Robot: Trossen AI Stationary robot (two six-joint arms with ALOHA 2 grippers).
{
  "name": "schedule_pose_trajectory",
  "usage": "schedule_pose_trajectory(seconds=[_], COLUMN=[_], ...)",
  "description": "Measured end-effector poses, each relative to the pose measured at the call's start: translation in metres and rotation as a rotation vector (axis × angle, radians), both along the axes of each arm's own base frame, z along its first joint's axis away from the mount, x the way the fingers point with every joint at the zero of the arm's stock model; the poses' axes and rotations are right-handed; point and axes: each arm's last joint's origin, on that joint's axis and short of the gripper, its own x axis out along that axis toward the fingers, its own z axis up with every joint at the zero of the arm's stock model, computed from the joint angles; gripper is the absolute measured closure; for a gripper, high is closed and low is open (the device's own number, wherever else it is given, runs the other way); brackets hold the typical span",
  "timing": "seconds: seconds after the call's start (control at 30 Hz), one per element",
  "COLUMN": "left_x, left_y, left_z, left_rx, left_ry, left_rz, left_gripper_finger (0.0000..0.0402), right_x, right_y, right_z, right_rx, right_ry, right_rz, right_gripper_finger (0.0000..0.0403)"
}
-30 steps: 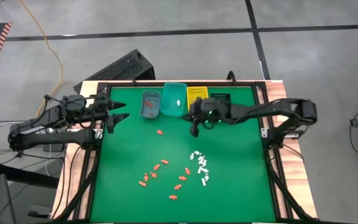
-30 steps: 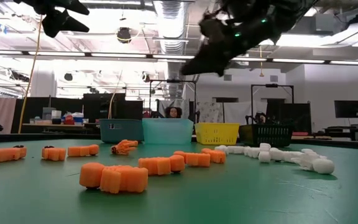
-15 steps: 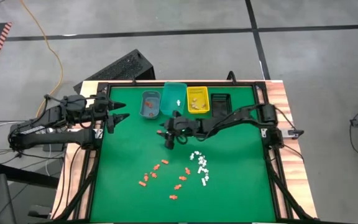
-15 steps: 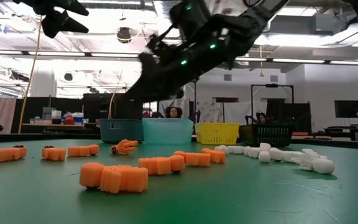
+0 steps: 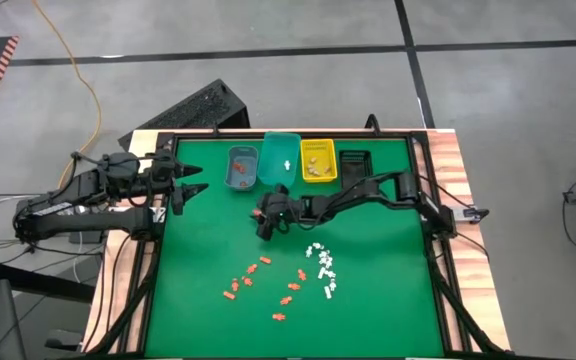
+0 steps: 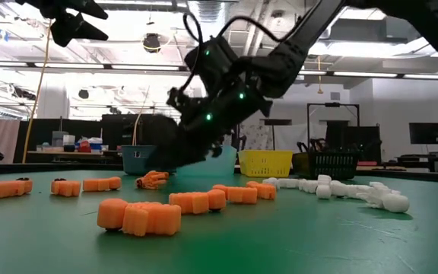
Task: Sort Halloween decoration
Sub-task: Put the orange skeleton toy into the black bin
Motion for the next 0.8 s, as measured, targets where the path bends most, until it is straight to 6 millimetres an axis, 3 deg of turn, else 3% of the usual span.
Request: schedule_pose_trajectory(seconds=[0.33, 0.63, 0.8], left_x=[0.0, 0.0, 0.0], left_y=[0.0, 0.0, 0.0], left_z=[0.0, 0.0, 0.0], left_rx=[0.011, 0.011, 0.011], left_ry=[0.004, 0.004, 0.004], left_rz=[-0.004, -0.003, -0.003], left_gripper_finger=[0.0141, 0.0141, 0.0141], right_x=[0.001, -0.002, -0.002], right_y=[-0.001, 0.005, 0.01], right_z=[-0.024, -0.028, -0.021], right_rx=[0.041, 0.029, 0.032], right_ry=[0.051, 0.095, 0.08], right_rz=[-0.06, -0.07, -0.056], right_gripper_finger=[0.0203, 0.0335, 0.0389])
